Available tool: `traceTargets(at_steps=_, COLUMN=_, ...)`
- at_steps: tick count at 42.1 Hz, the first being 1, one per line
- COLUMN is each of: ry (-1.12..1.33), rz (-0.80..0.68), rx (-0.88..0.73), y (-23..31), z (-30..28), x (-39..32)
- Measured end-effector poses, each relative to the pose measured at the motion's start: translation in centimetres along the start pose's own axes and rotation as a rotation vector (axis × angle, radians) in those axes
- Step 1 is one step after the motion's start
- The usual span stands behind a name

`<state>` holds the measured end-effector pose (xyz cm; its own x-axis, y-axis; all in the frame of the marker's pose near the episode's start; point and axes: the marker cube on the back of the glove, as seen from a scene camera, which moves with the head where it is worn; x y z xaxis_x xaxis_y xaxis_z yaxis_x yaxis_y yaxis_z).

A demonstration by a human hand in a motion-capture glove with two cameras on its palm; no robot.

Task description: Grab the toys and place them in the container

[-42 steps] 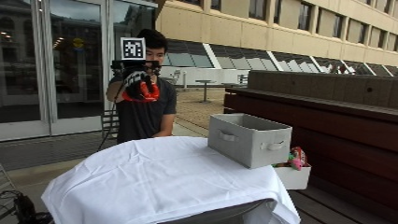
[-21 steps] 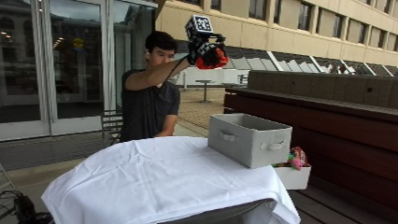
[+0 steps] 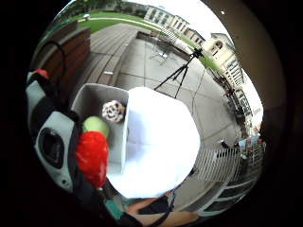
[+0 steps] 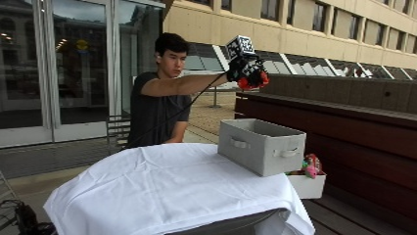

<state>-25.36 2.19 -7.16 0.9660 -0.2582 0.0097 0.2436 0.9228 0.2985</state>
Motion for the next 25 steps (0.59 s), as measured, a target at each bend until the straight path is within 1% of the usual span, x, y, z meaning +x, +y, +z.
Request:
traceTargets(at_steps=2, ry=0.002, rz=-0.016, rx=-0.005, y=0.1, z=1.1, x=-0.7)
traceTargets(at_steps=7, ry=0.023, rz=0.011, rx=-0.029, y=0.1, z=3.4, x=-1.2)
traceTargets(at_steps=15, ry=0.043, rz=0.046, rx=-0.119, y=0.1, z=6.7, x=-0.6)
traceTargets(at_steps=25, ry=-0.010, rz=0.035, rx=-0.182, y=-0.1, z=9.8, x=2.5)
